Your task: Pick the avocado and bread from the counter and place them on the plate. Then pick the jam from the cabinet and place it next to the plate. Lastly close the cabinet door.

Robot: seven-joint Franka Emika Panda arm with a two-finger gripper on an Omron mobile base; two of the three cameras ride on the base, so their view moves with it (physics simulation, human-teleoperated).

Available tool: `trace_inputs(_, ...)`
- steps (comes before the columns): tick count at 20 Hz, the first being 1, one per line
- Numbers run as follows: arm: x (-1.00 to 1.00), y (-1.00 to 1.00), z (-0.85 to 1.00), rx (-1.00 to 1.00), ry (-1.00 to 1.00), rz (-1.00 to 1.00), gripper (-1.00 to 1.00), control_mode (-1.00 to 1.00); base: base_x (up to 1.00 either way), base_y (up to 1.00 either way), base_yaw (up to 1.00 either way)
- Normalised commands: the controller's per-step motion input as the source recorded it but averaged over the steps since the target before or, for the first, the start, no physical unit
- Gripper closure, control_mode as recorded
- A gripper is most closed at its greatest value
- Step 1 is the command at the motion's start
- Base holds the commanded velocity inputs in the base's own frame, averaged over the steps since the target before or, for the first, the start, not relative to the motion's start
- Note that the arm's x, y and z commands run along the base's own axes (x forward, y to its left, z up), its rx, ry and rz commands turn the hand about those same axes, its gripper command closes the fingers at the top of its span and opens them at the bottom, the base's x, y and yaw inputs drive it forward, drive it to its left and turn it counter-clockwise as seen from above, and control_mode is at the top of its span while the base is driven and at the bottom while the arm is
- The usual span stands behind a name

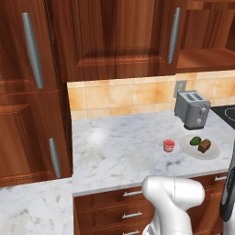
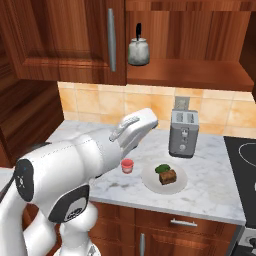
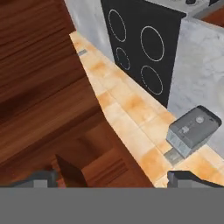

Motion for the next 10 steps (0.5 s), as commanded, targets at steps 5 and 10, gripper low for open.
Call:
trace_inputs(5,-0.11,-0.19,-0.02,0.00,-0.21,-0.15,-1.00,-1.00,0.00,0.00,0.00)
trace_inputs(10,-0.11,-0.13,0.00,-0.06,-0.11,-0.14,-1.00,-1.00,0.00,0.00,0.00)
